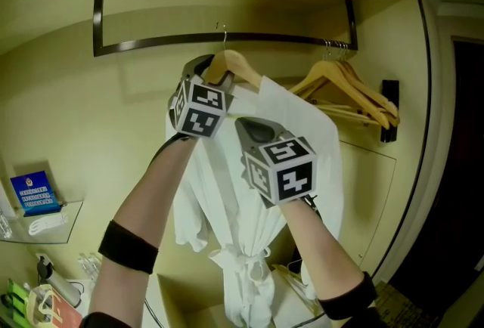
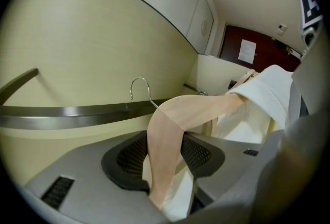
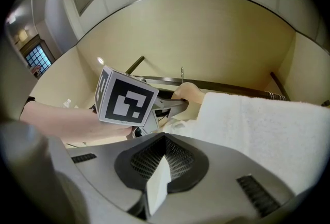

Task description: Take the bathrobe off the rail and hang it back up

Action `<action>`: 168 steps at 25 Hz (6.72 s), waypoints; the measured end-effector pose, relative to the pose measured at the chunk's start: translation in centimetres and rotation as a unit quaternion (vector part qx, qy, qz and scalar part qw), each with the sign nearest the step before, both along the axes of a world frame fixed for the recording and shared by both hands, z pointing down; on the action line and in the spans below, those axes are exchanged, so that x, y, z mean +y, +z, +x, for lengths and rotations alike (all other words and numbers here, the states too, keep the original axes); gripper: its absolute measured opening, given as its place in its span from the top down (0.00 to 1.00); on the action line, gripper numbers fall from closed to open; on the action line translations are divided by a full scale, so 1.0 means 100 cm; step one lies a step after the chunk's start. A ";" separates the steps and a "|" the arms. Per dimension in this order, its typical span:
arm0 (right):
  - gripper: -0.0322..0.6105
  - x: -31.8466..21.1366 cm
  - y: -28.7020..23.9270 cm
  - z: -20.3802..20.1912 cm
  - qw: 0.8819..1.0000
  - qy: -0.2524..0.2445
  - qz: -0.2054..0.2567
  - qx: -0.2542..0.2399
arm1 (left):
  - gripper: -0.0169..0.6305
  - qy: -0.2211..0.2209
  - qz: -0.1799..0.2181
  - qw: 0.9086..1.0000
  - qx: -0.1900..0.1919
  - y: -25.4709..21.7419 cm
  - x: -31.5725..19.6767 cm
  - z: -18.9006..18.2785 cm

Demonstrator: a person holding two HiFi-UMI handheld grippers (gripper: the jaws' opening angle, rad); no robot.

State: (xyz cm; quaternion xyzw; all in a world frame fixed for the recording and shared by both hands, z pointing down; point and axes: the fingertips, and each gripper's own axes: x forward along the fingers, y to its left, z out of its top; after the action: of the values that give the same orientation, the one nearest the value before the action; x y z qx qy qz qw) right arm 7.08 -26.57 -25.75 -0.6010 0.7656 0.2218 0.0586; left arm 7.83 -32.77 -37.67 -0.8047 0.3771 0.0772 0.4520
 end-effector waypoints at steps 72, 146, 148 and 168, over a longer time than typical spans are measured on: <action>0.91 0.054 0.812 -0.063 0.912 -0.069 -0.384 -0.130 | 0.67 -0.137 -0.325 0.908 -0.228 0.932 0.017 -0.107; 0.91 0.092 0.984 0.097 0.864 0.055 -0.451 -0.217 | 0.63 -0.018 -0.410 0.786 -0.462 1.174 0.074 0.047; 0.91 0.100 0.951 0.096 0.865 0.057 -0.450 -0.214 | 0.71 -0.019 -0.421 0.805 -0.418 1.123 0.087 0.043; 0.91 0.235 0.656 0.029 0.913 0.064 -0.388 -0.113 | 0.97 -0.023 -0.518 0.854 -0.041 0.733 0.220 -0.144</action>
State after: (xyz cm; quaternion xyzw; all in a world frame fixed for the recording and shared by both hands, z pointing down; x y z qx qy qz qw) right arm 9.98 -3.09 39.88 -0.6451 0.7398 -0.1583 -0.1075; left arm -6.54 -10.76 35.62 -0.9160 0.3617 -0.1729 -0.0131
